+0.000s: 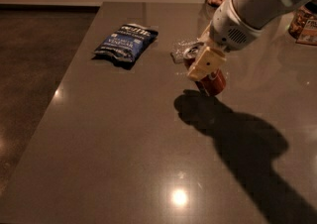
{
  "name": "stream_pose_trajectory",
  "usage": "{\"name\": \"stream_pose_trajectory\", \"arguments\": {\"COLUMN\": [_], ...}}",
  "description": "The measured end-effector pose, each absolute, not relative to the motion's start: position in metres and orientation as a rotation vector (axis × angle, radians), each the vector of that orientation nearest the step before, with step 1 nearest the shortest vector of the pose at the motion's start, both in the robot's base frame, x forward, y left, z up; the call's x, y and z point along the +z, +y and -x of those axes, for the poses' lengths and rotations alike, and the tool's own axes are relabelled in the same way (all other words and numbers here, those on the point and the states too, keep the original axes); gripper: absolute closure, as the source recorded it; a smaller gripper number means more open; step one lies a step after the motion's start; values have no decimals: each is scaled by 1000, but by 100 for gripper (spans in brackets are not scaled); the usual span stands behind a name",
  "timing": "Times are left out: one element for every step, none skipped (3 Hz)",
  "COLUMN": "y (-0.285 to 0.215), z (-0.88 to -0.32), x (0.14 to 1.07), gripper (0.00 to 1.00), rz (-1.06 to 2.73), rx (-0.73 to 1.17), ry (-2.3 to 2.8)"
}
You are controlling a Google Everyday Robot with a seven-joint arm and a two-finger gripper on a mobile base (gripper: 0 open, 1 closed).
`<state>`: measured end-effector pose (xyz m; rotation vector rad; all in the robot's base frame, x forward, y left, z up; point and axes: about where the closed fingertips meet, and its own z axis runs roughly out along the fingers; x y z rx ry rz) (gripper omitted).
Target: Knock coke can over
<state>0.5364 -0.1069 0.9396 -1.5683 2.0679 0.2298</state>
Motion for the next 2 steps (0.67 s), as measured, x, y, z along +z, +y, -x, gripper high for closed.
{"name": "stream_pose_trajectory", "arguments": {"y": [-115, -117], "z": [-535, -535], "x": [933, 921], "gripper": [100, 82], "rz": [1645, 1734], "rx": [153, 91], "ry": [2097, 2124]}}
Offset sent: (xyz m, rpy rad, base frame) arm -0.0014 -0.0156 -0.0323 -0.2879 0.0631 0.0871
